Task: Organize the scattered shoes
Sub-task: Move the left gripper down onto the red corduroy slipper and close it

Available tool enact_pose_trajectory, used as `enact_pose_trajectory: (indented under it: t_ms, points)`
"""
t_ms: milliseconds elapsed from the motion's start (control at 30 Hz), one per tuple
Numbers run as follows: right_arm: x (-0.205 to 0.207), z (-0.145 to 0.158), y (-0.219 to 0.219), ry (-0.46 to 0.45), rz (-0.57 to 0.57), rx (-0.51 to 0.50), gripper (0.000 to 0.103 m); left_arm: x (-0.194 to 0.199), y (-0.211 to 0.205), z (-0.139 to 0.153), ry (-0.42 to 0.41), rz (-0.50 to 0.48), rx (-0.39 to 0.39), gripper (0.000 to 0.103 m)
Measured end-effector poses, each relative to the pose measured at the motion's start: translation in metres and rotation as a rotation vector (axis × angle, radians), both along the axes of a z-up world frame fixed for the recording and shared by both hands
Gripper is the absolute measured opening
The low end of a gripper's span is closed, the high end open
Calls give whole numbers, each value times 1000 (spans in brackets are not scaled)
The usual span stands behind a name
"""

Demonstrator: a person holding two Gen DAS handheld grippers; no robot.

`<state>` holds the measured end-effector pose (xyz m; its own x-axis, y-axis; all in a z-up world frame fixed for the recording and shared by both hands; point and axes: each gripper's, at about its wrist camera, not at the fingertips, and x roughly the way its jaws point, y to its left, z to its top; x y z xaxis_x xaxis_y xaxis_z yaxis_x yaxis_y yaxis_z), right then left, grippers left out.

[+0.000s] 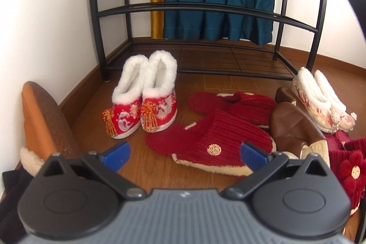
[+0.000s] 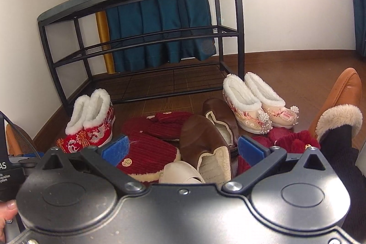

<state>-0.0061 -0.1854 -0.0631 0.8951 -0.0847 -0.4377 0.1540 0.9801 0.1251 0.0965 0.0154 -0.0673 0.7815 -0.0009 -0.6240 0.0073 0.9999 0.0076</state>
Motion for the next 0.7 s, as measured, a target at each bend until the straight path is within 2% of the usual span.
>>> enact_pose_trajectory:
  t_ms: [133, 333, 467, 600, 700]
  points:
    - [4, -3, -2, 6, -5, 2, 103, 8, -6, -5, 26, 9, 62, 103]
    - [7, -7, -5, 14, -12, 4, 103, 15, -12, -8, 28, 38, 89, 103]
    - [9, -8, -7, 13, -10, 11, 103, 20, -6, -9, 2, 53, 43, 103]
    - [10, -9, -11, 8, -7, 23, 103, 34, -3, -14, 26, 16, -3, 103]
    - [12, -10, -14, 5, -7, 35, 103, 43, -8, -19, 15, -2, 49, 103]
